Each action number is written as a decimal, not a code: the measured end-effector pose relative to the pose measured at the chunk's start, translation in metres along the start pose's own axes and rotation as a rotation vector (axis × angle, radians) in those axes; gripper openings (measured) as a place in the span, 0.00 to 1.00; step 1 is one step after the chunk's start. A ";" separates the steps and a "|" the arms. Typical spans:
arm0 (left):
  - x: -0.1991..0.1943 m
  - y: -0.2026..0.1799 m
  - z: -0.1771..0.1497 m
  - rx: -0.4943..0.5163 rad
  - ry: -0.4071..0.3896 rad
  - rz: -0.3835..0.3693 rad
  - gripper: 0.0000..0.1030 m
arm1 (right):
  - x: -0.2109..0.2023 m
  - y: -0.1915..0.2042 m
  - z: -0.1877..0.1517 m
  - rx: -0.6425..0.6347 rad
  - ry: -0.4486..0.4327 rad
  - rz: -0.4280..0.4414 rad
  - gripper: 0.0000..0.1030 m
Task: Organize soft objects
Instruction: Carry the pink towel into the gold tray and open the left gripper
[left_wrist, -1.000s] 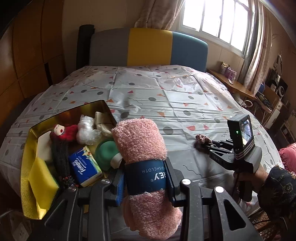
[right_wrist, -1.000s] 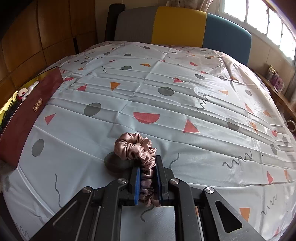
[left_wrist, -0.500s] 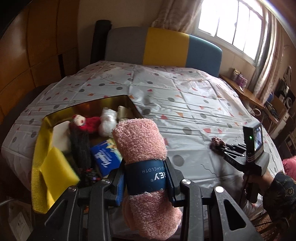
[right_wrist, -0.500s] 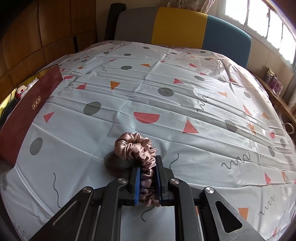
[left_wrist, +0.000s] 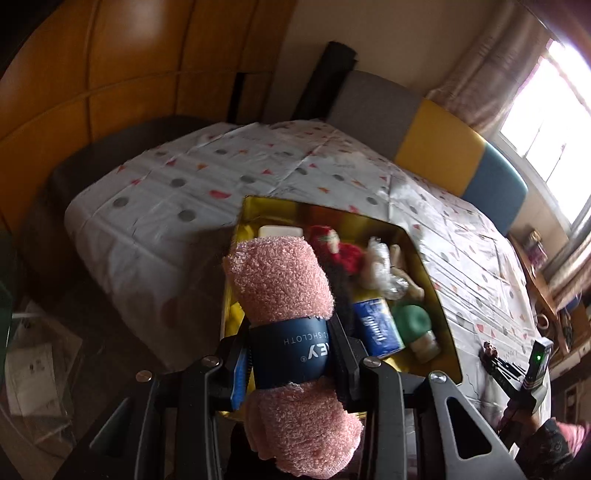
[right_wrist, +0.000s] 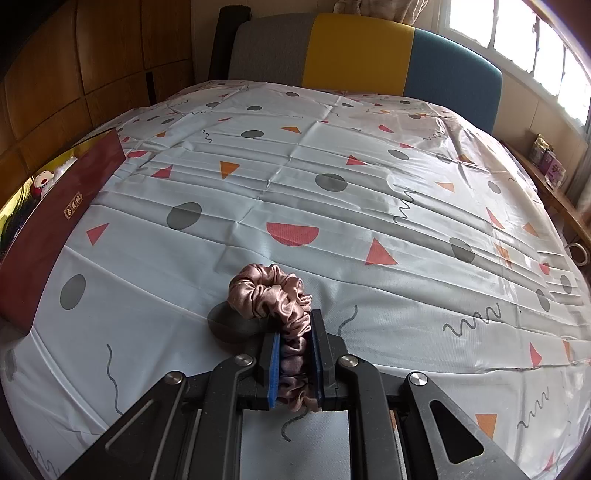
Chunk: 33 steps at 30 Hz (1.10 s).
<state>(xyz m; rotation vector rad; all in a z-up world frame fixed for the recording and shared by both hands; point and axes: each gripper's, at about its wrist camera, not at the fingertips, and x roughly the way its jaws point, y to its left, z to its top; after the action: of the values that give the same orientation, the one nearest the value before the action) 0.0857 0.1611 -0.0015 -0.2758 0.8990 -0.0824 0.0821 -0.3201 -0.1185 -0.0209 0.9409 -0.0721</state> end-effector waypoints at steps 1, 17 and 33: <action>0.004 0.000 0.000 -0.012 0.015 -0.015 0.35 | 0.000 0.000 0.000 0.000 0.000 0.000 0.14; 0.123 -0.096 0.035 0.152 0.219 -0.058 0.37 | 0.001 0.002 0.000 -0.009 0.000 -0.010 0.14; 0.088 -0.080 0.028 0.112 0.110 0.021 0.62 | 0.002 0.004 0.001 -0.021 0.003 -0.026 0.14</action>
<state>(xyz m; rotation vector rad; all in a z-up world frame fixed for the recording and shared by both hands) 0.1662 0.0733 -0.0304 -0.1585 1.0023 -0.1290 0.0849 -0.3160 -0.1198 -0.0527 0.9449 -0.0857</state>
